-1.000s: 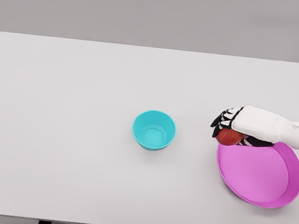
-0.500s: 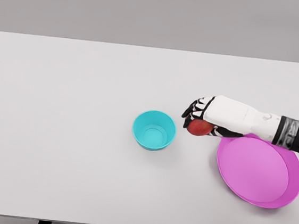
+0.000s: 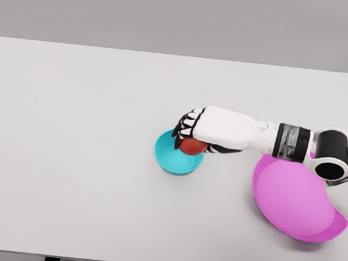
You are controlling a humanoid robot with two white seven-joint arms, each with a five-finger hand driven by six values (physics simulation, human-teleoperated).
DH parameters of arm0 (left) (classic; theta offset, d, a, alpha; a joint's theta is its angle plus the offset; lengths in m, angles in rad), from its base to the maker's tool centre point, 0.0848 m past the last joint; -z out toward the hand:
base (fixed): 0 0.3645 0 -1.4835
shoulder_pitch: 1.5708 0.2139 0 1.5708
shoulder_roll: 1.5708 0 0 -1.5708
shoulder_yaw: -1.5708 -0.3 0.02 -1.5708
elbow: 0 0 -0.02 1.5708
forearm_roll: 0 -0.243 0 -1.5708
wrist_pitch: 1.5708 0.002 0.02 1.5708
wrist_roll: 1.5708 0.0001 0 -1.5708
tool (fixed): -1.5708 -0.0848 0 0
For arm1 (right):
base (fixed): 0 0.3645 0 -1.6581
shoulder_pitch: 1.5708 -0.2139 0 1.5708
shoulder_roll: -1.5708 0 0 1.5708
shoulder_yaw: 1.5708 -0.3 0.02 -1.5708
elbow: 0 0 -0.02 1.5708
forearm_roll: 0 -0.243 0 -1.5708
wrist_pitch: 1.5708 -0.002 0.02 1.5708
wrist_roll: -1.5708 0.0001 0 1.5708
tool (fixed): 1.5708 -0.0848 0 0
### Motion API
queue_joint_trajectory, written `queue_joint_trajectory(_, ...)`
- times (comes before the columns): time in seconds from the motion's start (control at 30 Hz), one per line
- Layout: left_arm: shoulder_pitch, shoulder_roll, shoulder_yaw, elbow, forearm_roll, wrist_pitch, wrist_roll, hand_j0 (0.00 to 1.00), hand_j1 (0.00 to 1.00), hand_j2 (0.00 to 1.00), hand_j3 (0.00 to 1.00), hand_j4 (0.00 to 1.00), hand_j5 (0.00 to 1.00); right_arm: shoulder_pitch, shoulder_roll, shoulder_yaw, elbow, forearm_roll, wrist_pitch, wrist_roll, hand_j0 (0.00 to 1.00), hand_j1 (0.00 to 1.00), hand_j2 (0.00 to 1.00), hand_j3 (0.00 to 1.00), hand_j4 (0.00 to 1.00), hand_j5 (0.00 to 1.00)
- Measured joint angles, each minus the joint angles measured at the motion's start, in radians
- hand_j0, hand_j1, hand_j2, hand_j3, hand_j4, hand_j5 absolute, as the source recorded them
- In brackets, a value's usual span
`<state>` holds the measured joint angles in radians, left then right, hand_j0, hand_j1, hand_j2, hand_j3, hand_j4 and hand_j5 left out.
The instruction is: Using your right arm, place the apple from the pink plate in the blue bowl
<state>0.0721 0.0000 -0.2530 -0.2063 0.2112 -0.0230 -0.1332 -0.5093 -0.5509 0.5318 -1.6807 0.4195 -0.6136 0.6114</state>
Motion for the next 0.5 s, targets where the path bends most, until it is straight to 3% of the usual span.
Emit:
queue_joint_trajectory(0.33, 0.0, 0.0, 0.0, 0.0, 0.0, 0.0, 0.0, 1.0, 1.0, 1.0, 1.0, 1.0, 1.0, -0.041, 0.047, 0.073, 0.076, 0.047, 0.0, 0.0, 0.59, 0.59, 0.59, 0.59, 0.59, 0.59)
queue_joint_trajectory(0.4, 0.0, 0.0, 0.0, 0.0, 0.0, 0.0, 0.0, 1.0, 1.0, 1.0, 1.0, 1.0, 1.0, -0.041, 0.051, 0.081, 0.081, 0.05, 0.0, 0.0, 1.0, 1.0, 1.0, 1.0, 1.0, 1.0)
queue_joint_trajectory(0.5, 0.0, 0.0, 0.0, 0.0, 0.0, 0.0, 0.0, 1.0, 1.0, 1.0, 1.0, 1.0, 1.0, -0.041, 0.053, 0.086, 0.083, 0.052, 0.0, 0.0, 1.0, 1.0, 1.0, 1.0, 1.0, 1.0)
